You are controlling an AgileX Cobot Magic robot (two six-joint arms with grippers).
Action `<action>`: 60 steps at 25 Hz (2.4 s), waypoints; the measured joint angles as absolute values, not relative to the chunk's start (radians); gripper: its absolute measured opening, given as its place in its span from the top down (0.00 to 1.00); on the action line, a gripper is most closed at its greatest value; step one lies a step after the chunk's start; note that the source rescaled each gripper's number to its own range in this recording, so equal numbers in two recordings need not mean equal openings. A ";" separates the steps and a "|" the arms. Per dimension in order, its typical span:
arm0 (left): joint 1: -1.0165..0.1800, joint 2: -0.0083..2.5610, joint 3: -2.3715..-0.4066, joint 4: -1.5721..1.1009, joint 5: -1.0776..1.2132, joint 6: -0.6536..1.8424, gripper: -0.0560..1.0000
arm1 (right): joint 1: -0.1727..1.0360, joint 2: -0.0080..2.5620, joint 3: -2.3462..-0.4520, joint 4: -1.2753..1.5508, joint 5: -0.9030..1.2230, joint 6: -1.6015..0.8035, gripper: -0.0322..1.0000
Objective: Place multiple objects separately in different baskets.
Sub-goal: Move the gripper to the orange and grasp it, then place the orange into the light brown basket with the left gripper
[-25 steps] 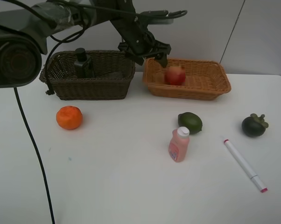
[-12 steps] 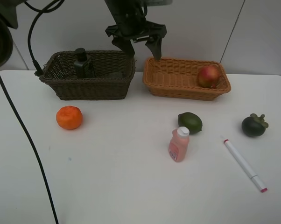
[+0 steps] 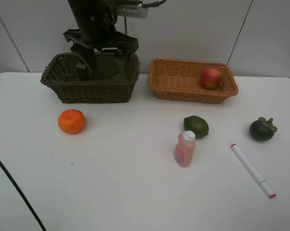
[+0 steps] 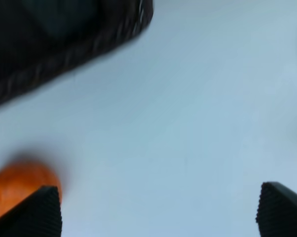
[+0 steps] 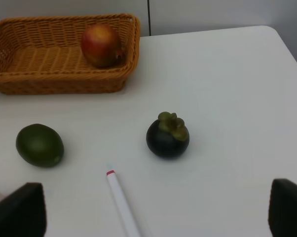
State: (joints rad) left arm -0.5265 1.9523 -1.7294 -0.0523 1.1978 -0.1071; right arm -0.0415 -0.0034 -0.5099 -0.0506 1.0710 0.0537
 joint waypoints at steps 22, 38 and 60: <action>-0.353 1.982 -1.242 0.095 0.907 -0.252 0.05 | -0.041 -0.003 -0.510 -0.051 1.071 0.054 0.00; -0.347 2.123 -1.240 0.111 0.684 -0.229 0.05 | -0.041 -0.003 -0.510 -0.051 1.071 0.054 0.00; -0.361 2.043 -1.525 -0.242 1.008 -0.066 0.21 | -0.041 -0.003 -0.510 -0.051 1.071 0.054 0.00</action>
